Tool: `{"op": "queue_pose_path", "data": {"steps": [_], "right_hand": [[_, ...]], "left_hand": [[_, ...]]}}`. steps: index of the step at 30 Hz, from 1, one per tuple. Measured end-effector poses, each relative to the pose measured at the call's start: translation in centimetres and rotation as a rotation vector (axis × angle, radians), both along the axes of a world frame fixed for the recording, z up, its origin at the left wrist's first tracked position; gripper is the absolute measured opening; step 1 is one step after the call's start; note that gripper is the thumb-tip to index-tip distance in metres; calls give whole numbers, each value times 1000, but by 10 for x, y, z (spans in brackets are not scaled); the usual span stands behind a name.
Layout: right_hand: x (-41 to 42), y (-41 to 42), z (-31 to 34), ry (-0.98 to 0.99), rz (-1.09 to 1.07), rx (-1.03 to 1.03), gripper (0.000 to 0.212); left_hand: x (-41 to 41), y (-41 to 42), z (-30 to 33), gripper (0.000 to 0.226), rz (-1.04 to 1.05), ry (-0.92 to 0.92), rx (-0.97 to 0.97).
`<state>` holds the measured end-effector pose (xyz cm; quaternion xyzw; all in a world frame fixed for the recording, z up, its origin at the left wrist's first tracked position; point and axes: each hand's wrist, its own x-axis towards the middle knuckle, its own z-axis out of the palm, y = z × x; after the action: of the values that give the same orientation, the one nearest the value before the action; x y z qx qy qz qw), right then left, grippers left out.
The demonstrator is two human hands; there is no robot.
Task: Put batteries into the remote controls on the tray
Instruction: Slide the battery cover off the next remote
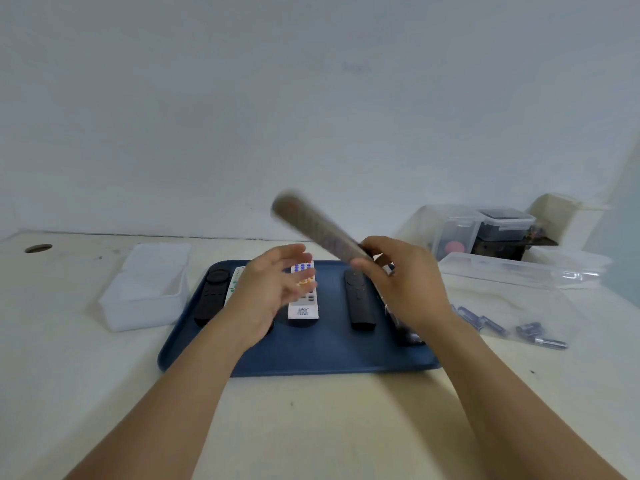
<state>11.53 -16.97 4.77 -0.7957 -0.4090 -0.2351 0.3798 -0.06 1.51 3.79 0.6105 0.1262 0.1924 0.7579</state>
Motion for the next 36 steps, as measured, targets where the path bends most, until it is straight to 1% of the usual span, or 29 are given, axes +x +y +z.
{"op": "queue_pose_path", "data": {"steps": [1, 2, 3, 4, 5, 6, 7, 9, 11, 13, 15, 16, 20, 24, 28, 30, 32, 33, 35, 36], "right_hand": [[2, -3, -3, -98, 33, 1, 15], [4, -4, -6, -160, 75, 21, 17], [7, -5, -9, -200, 114, 47, 20], [9, -6, -10, -224, 145, 75, 22], [11, -4, -11, -233, 173, 106, 23], [11, -4, -12, -223, 187, 137, 26], [10, -4, -11, -188, 202, 171, 30], [4, -3, -8, -28, 251, 249, 43], [-3, -3, -5, 187, 315, 282, 50], [-8, -4, -1, 377, 414, 268, 56], [-9, -8, 3, 518, 484, 256, 63], [-8, -8, 4, 534, 485, 228, 65], [-7, -5, -3, 354, 316, 38, 85], [-6, -4, -6, 327, 270, 18, 87], [-8, -4, -7, 354, 257, -10, 79], [-8, -4, -7, 330, 254, -6, 74], [-9, -7, -5, 296, 243, -18, 63], [-9, -8, -3, 284, 233, -38, 56], [-10, -9, 0, 284, 238, -69, 44], [-12, -8, 1, 300, 249, -70, 42]], "left_hand": [[-6, 1, 6, 28, -105, -45, -327], [-11, 2, 12, 35, -208, -43, -540], [-17, 2, 16, 57, -305, -10, -620], [-20, 3, 14, 76, -377, 19, -620], [-22, 5, 13, 84, -410, 47, -573], [-22, 1, 12, 79, -440, 80, -494], [-23, -5, 12, 68, -465, 108, -406], [-24, -17, 13, 49, -497, 142, -271], [-23, -27, 14, 42, -511, 114, -173], [-22, -37, 16, 36, -497, 76, -92], [-19, -43, 15, 34, -433, 84, -35], [-17, -44, 14, 35, -406, 90, -17], [-14, -44, 9, 41, -340, 70, 29], [-11, -45, 7, 41, -279, 101, 55], [-12, -42, 6, 35, -299, 115, -13], [-14, -41, 7, 30, -299, 125, -40], [-15, -39, 9, 26, -246, 145, -82], [-15, -36, 10, 29, -212, 160, -110], [-17, -28, 12, 36, -173, 160, -231], [-18, -25, 13, 37, -168, 131, -321]]}}
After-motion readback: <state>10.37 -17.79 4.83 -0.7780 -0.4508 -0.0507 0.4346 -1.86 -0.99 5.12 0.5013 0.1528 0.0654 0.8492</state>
